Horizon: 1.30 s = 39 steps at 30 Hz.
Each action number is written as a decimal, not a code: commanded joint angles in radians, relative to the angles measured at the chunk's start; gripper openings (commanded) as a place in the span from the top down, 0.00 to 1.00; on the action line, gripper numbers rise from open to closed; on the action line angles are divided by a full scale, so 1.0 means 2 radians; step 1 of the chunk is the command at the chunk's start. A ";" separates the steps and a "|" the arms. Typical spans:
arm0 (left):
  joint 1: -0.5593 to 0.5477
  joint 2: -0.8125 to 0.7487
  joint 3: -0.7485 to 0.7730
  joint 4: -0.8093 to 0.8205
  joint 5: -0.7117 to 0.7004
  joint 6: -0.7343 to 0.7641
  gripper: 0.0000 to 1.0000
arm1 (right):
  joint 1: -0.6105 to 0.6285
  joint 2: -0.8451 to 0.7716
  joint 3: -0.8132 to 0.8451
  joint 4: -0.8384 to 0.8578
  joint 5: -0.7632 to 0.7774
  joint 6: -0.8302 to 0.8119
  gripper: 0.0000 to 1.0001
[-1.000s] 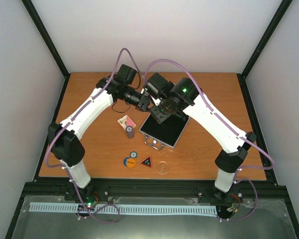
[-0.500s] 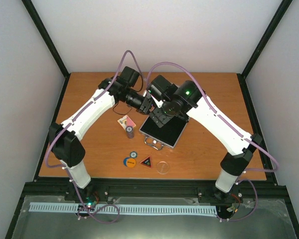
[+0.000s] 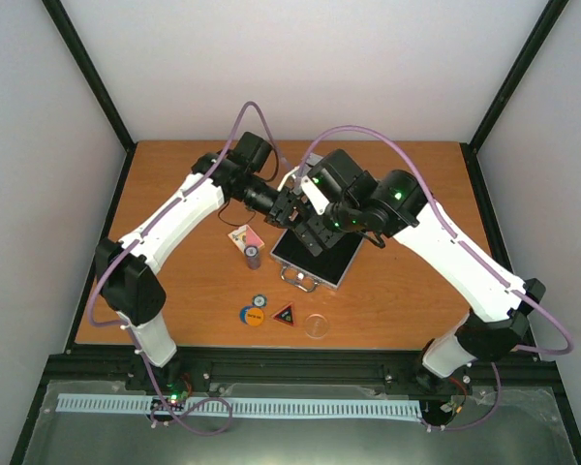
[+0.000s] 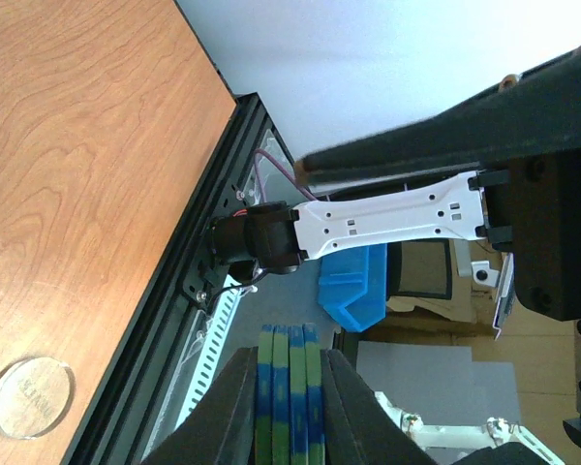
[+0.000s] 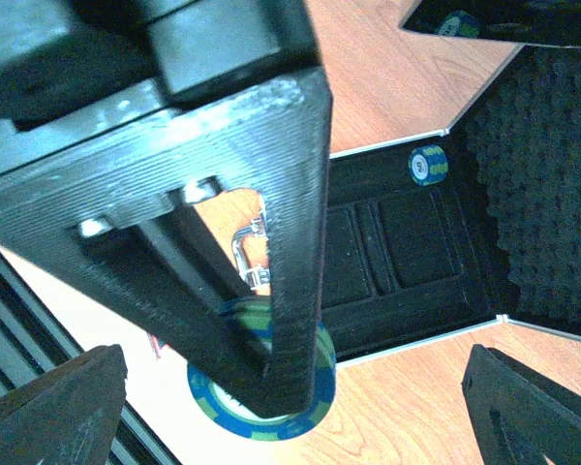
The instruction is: Pack up texas hold em set
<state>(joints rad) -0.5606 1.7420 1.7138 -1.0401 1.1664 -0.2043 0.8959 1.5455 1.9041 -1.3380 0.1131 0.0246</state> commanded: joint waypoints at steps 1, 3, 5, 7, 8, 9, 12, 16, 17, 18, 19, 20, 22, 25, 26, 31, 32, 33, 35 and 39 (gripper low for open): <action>0.006 -0.001 0.016 -0.009 0.015 0.009 0.99 | -0.004 -0.020 -0.010 0.024 -0.024 -0.014 0.03; 0.008 -0.001 0.015 -0.012 0.010 0.011 0.99 | -0.004 -0.036 -0.013 0.036 -0.019 -0.012 0.03; 0.011 0.000 0.014 -0.014 0.006 0.014 0.99 | -0.004 -0.054 -0.012 0.048 -0.007 -0.010 0.01; 0.013 0.003 0.015 -0.019 -0.003 0.019 0.99 | -0.004 -0.076 -0.013 0.060 0.010 -0.006 0.00; 0.014 0.003 0.016 -0.021 -0.007 0.021 0.99 | -0.004 -0.084 -0.013 0.066 0.024 -0.001 0.00; 0.015 0.004 0.017 -0.025 -0.016 0.024 0.99 | -0.004 -0.091 -0.013 0.070 0.046 0.008 0.00; 0.016 0.006 0.020 -0.035 -0.035 0.036 0.99 | -0.003 -0.113 -0.021 0.086 0.116 0.033 0.00; 0.017 0.011 0.025 -0.046 -0.059 0.049 0.99 | -0.004 -0.126 -0.039 0.091 0.173 0.050 0.00; 0.017 0.013 0.028 -0.051 -0.067 0.054 0.99 | -0.004 -0.124 -0.042 0.087 0.179 0.054 0.00; 0.017 0.015 0.032 -0.055 -0.076 0.060 0.99 | -0.004 -0.124 -0.045 0.084 0.188 0.058 0.00; 0.017 0.018 0.036 -0.059 -0.087 0.063 0.99 | -0.004 -0.125 -0.052 0.082 0.201 0.062 0.00; 0.017 0.020 0.042 -0.063 -0.099 0.067 0.99 | -0.004 -0.126 -0.059 0.082 0.210 0.065 0.00; 0.017 0.030 0.053 -0.076 -0.123 0.075 0.99 | -0.005 -0.131 -0.071 0.083 0.230 0.070 0.00; 0.017 0.046 0.068 -0.094 -0.167 0.084 0.99 | -0.009 -0.149 -0.092 0.089 0.261 0.078 0.00; 0.016 0.050 0.071 -0.096 -0.181 0.084 0.99 | -0.011 -0.155 -0.099 0.092 0.272 0.081 0.00; 0.006 0.063 0.087 -0.107 -0.280 0.108 0.99 | -0.024 -0.199 -0.141 0.121 0.321 0.096 0.00; 0.003 0.066 0.089 -0.109 -0.292 0.118 0.99 | -0.027 -0.207 -0.148 0.127 0.326 0.097 0.00; 0.000 0.068 0.091 -0.109 -0.303 0.127 0.99 | -0.031 -0.215 -0.155 0.133 0.330 0.096 0.00; -0.008 0.069 0.092 -0.104 -0.314 0.156 0.99 | -0.038 -0.226 -0.167 0.138 0.336 0.097 0.00; -0.020 0.079 0.101 -0.092 -0.354 0.199 0.99 | -0.049 -0.229 -0.176 0.123 0.331 0.102 0.00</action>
<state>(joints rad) -0.5732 1.8805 1.8465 -1.2293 0.5663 0.0639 0.8188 1.0904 1.5768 -1.1023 0.7330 0.1997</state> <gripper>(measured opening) 0.136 1.000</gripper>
